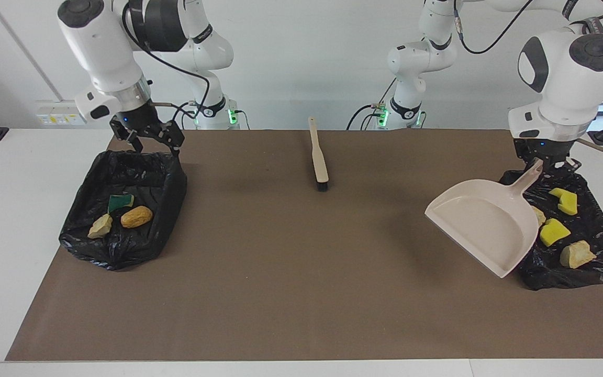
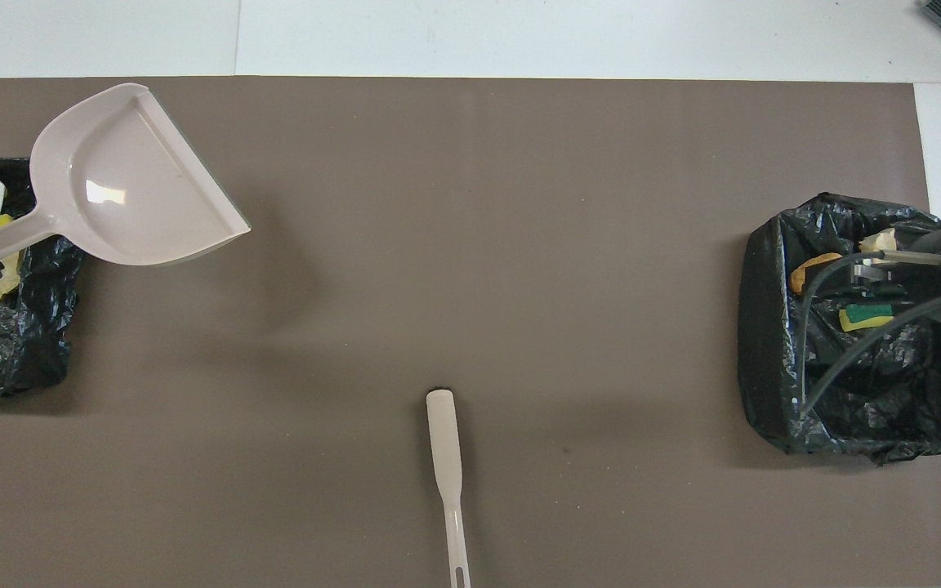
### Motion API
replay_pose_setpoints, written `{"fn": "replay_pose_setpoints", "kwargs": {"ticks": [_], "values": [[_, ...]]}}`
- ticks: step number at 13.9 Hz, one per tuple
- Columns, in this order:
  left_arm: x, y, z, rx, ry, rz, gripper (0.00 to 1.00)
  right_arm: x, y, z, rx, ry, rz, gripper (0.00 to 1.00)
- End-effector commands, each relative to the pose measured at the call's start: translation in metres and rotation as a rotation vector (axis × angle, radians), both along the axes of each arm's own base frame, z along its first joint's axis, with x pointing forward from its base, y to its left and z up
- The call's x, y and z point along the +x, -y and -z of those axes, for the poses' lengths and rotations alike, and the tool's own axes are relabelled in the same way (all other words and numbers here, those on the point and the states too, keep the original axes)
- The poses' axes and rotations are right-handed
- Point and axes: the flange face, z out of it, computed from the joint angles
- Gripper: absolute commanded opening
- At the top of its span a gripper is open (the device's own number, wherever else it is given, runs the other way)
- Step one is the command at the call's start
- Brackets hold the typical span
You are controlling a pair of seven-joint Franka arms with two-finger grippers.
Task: Sweep and dump trash in bin
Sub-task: 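Bring the empty dustpan back with the left gripper toward the table center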
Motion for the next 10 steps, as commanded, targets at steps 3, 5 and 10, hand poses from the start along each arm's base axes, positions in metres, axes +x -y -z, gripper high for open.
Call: {"fn": "replay_pose_setpoints", "kwargs": {"ticks": [3,5,10], "values": [[-0.017,0.077,0.038,-0.112,-0.010,-0.261,0.00,-0.033,0.021,-0.072,-0.009,0.011,-0.038,1.00],[-0.028,0.126,0.046,-0.111,-0.007,-0.292,0.00,-0.034,0.042,-0.084,-0.004,0.017,-0.078,1.00],[-0.046,0.249,0.098,-0.148,0.023,-0.595,0.00,-0.025,0.066,-0.074,-0.001,0.065,-0.057,1.00]]}}
